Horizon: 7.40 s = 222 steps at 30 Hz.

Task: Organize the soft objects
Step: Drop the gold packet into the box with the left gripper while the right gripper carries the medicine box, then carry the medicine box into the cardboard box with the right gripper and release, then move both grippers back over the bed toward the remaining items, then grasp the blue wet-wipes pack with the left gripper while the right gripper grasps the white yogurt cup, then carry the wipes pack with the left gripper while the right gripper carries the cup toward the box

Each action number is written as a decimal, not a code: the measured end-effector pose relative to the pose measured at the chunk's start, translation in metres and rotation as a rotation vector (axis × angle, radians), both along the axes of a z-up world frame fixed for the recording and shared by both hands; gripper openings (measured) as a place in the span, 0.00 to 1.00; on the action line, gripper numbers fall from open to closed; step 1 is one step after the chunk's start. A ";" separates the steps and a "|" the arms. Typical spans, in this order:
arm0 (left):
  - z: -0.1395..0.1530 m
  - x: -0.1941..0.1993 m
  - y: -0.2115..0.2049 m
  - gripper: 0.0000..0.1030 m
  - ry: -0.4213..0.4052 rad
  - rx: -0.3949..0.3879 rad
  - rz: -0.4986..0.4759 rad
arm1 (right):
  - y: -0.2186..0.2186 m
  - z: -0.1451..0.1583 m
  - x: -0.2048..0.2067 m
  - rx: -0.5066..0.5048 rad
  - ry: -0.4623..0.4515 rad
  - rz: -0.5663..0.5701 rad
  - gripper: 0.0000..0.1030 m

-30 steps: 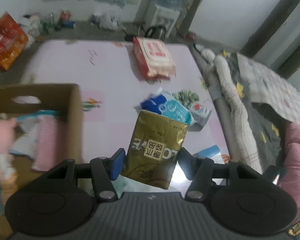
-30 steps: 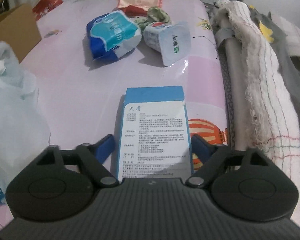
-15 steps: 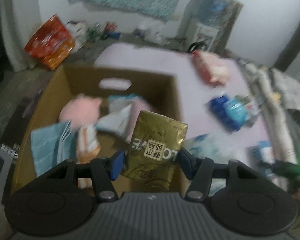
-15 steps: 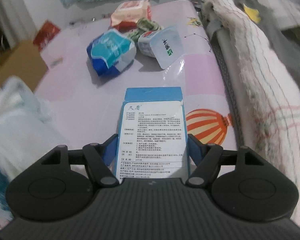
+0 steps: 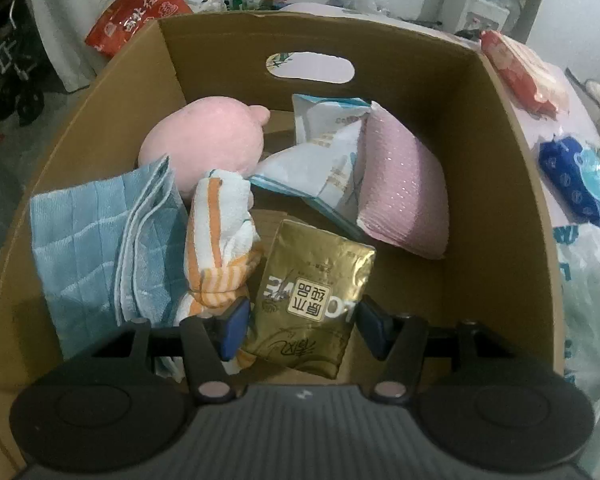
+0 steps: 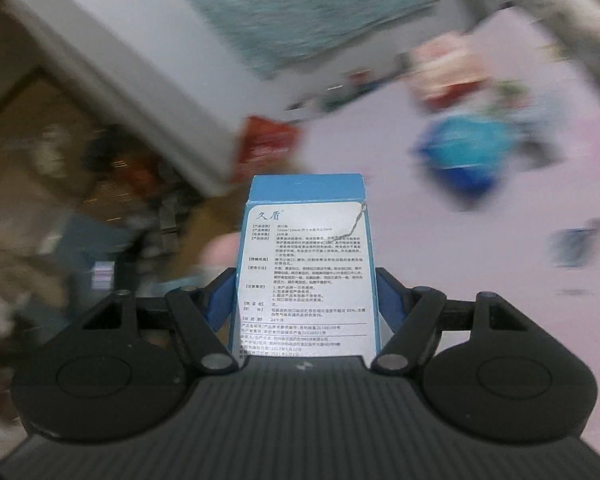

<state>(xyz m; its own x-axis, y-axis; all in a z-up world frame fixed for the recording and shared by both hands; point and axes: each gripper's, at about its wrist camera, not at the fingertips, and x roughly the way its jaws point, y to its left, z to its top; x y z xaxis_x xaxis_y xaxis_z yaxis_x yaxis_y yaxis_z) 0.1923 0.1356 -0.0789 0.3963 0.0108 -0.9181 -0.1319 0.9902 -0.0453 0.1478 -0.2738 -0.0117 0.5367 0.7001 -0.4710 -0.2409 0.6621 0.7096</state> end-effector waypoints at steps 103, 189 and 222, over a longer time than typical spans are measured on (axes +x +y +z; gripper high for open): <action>0.105 -0.049 -0.049 0.86 -0.210 -0.149 -0.115 | 0.019 -0.017 -0.042 -0.034 -0.121 -0.085 0.91; 0.009 0.170 -0.307 0.69 0.195 -0.282 -0.037 | -0.156 -0.103 0.045 -0.436 0.048 -0.161 0.69; 0.140 -0.129 0.059 0.69 -0.195 -0.352 0.310 | 0.086 0.053 0.028 0.013 -0.039 0.400 0.69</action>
